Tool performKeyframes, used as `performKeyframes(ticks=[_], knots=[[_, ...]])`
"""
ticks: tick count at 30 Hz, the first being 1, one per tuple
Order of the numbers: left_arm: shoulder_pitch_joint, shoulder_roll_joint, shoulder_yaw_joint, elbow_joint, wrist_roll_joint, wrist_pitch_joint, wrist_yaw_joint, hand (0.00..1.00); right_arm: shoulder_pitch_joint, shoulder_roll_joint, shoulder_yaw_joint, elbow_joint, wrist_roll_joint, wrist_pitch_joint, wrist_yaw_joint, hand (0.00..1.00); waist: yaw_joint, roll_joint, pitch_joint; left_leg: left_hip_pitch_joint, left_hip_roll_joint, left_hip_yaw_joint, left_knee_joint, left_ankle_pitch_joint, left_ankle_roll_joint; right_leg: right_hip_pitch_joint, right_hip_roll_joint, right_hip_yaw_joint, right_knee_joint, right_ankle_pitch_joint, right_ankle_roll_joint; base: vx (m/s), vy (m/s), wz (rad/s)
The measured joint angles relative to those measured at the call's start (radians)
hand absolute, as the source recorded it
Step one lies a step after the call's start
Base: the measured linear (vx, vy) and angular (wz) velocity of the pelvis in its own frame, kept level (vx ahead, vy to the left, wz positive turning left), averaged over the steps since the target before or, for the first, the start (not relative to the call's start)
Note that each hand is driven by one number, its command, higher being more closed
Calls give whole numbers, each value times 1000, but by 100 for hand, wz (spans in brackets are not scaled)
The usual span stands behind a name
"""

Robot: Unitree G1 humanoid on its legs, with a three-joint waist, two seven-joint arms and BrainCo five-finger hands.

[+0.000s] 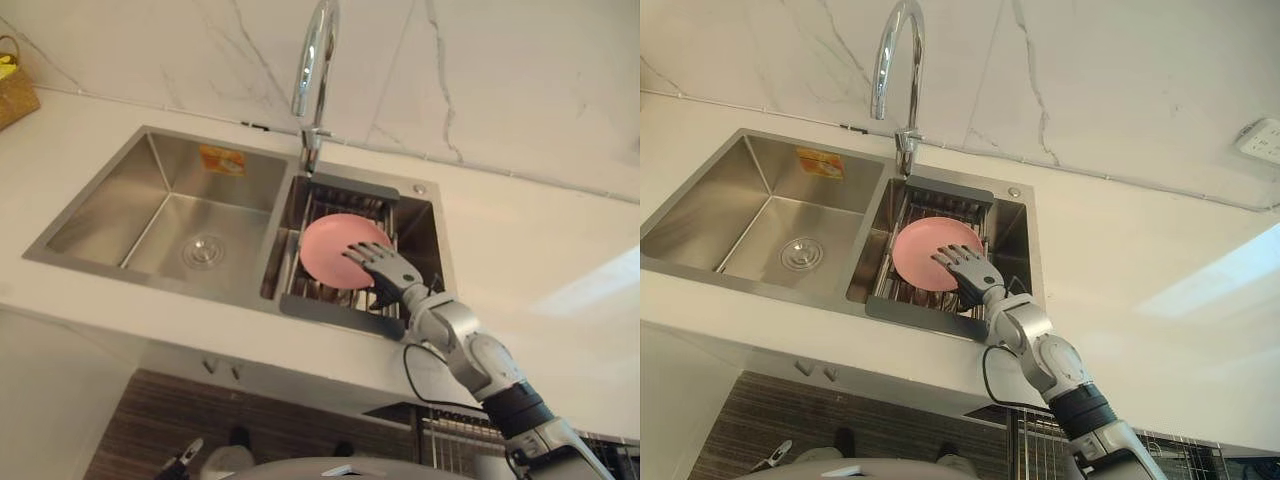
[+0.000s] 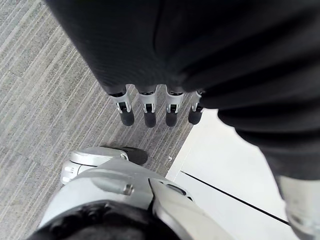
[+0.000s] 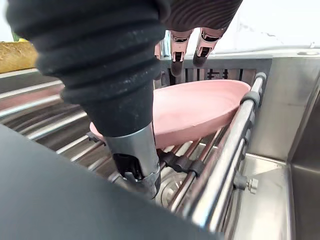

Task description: Walk over to the sink, pick up the cup, carry it to the dishwasher, place the cup inside the dishwasher, then close the dishwasher door

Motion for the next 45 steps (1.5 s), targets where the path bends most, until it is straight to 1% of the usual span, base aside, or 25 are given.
performKeyframes(ticks=[6, 9, 14, 20, 22, 23, 24, 26, 27, 29, 34, 38, 40, 41, 45], knots=[[-1, 1, 1, -1, 0, 0, 0, 0, -2, 1, 16, 27, -61, -7, 1, 0, 1, -3, 10, 2, 0, -9, 0, -1, -1, 8, 0, -7, -3, -3, -4, -7, 0, 3], [0, 1, 2, -1, 0, 0, 1, 0, -2, 1, 25, 29, -64, -7, 0, 0, 1, -4, 15, 0, 0, -9, 0, -1, -1, 8, 0, -8, -4, -3, -4, 0, 0, 0], [-1, 1, 2, -1, 0, 0, 1, 0, -18, 2, 50, 70, -116, -4, -8, 0, 2, -4, 15, 0, -1, -14, 0, -1, -1, 12, 0, -13, -7, -2, -3, 0, 0, 2], [-1, 1, 1, -1, 0, 0, 1, 0, -21, 2, 56, 79, -173, 1, -13, 0, 1, -4, 15, -2, -1, -18, 0, -1, -2, 14, 1, -20, -8, -1, 0, 0, -1, 3], [-1, 2, 1, -1, 0, 1, 1, 0, -41, 2, 70, 105, -188, 3, -28, 0, 1, -4, 14, -1, -1, -18, 0, -1, -1, 14, 1, -19, -8, -1, -1, 0, 0, 0], [-1, 2, 1, -2, 0, 1, 1, 0, -43, 2, 71, 107, -194, 7, -34, 100, 2, -4, 15, -1, -1, -18, 0, -1, -2, 15, 1, -20, -8, -2, -2, 0, 0, 0], [-1, 2, 1, -2, 0, 1, 2, 0, -43, 2, 78, 107, -202, 21, -51, 100, 2, -5, 15, 1, -1, -18, 0, -1, -2, 19, 1, -22, -9, -3, -4, -13, 2, 4], [-1, 2, 1, -2, 0, 1, 2, 0, -43, 2, 80, 115, -203, 29, -74, 100, 3, -5, 15, 6, -1, -18, 0, -2, -3, 25, 1, -23, -12, -4, -5, 0, 0, 0], [-1, 2, 1, -2, 0, 0, 2, 0, -44, 3, 81, 120, -203, 40, -98, 100, 5, -5, 15, 6, -1, -18, 0, -3, -4, 26, 1, -23, -12, -4, -5, 0, 0, 0], [-1, 3, 0, -2, 0, 0, 2, 0, -57, 7, 80, 143, -208, 47, -132, 100, 4, -5, 15, 6, -1, -18, 0, -5, -7, 25, 1, -22, -12, -4, -5, 0, 0, 0], [-2, 3, 0, -2, 0, -1, 2, 0, -86, 21, 79, 210, -219, 88, -256, 100, 7, -5, 15, 0, -1, -18, 0, -6, -8, 26, 0, -23, -12, -7, -4, 0, 0, 0], [-2, 4, 0, -2, 0, -2, 3, 0, -105, 40, 78, 258, -220, 93, -335, 100, 10, -7, 14, -2, -1, -20, 0, -8, -9, 26, 0, -25, -13, -8, -3, 0, 0, 0], [-4, 3, 0, -2, 0, -3, 3, 0, -109, 41, 79, 291, -220, 95, -361, 100, 16, -6, 15, 1, -2, -21, 0, -8, -9, 26, -1, -27, -14, -8, -3, 0, 0, 2], [-5, 3, 0, -2, 0, -4, 3, 0, -109, 41, 79, 302, -219, 95, -369, 100, 17, -5, 15, 2, -2, -21, 0, -4, -3, 26, -1, -28, -15, -7, -1, 0, 0, 4], [-1, 2, 0, -2, 0, -7, 3, 0, -106, 40, 78, 306, -214, 100, -399, 100, 18, -4, 16, 4, -3, -23, 0, -3, -2, 27, 0, -31, -15, -3, 4, 0, 0, 0]])
